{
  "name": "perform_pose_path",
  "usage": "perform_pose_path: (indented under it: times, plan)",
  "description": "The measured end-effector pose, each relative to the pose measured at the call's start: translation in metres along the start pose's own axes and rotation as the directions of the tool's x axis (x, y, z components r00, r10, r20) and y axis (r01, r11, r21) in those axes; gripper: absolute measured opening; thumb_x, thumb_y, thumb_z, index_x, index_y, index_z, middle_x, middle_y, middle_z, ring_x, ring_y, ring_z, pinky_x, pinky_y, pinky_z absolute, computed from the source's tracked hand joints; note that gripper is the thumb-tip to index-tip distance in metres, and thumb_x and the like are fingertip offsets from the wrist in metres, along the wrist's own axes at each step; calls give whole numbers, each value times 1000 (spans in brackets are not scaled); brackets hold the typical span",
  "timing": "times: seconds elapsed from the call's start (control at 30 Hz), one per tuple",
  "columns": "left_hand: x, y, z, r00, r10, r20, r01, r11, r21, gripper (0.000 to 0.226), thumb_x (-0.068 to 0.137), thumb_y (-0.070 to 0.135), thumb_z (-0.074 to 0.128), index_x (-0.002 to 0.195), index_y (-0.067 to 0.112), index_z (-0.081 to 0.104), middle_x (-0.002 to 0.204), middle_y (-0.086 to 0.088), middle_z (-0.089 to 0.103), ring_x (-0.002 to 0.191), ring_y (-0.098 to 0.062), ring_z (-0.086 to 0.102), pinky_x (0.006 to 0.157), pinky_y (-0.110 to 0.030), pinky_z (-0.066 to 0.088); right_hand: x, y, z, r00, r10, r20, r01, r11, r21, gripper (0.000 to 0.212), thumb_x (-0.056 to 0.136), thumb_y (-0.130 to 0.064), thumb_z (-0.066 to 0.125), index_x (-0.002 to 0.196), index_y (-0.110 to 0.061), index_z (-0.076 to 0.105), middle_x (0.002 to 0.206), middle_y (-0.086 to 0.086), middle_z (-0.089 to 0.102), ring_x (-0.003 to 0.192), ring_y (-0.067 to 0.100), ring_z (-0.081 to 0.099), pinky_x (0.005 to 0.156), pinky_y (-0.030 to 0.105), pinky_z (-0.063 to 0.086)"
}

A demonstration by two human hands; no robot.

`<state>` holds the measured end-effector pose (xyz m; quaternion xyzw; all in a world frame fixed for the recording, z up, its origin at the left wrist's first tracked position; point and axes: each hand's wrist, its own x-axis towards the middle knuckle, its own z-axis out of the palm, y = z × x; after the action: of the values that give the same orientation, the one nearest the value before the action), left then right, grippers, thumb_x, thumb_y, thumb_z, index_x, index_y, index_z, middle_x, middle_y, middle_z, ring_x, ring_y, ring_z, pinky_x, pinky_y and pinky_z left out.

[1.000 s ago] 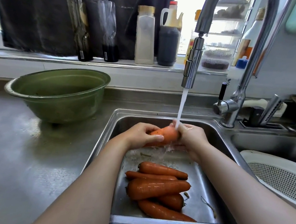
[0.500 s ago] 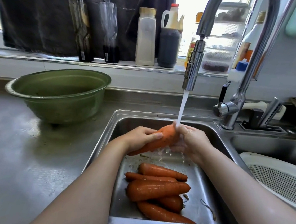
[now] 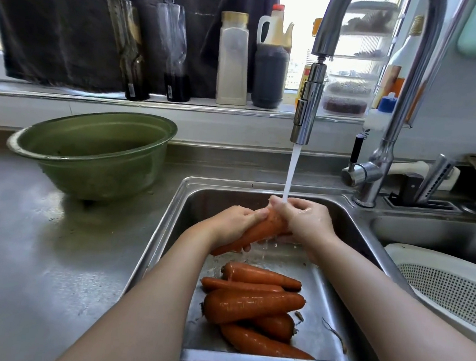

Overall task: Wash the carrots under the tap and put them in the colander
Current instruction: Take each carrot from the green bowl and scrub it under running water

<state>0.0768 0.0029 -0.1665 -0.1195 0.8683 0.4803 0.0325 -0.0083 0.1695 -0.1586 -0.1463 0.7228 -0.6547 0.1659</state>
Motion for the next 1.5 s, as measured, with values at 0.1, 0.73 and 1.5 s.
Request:
perform_pose_path:
  times: [0.1, 0.73, 1.5]
  plan:
    - [-1, -3, -5, 999, -39, -9, 40, 999, 29, 60, 100, 70, 38, 118, 22, 70, 98, -1, 78, 78, -18, 75, 80, -36, 60, 7, 5, -11, 973, 69, 221, -56, 996, -64, 34, 94, -28, 76, 127, -17, 70, 118, 14, 71, 101, 31, 75, 80, 46, 65]
    - [-5, 1, -7, 991, -126, 41, 124, 991, 59, 61, 104, 67, 31, 113, 19, 69, 94, -3, 79, 68, -17, 70, 74, -35, 56, 2, 5, -15, 916, 110, 386, -84, 993, -85, 34, 100, -16, 68, 133, -17, 62, 116, 17, 66, 96, 27, 74, 80, 42, 64]
    - [-7, 16, -1, 968, 201, -148, -157, 951, 268, 55, 74, 40, 90, 125, 31, 72, 106, 12, 73, 96, -8, 68, 90, -40, 60, 10, 4, -11, 990, 26, 138, 8, 971, -238, 40, 93, -45, 73, 127, -24, 67, 114, 8, 69, 96, 28, 72, 77, 42, 64]
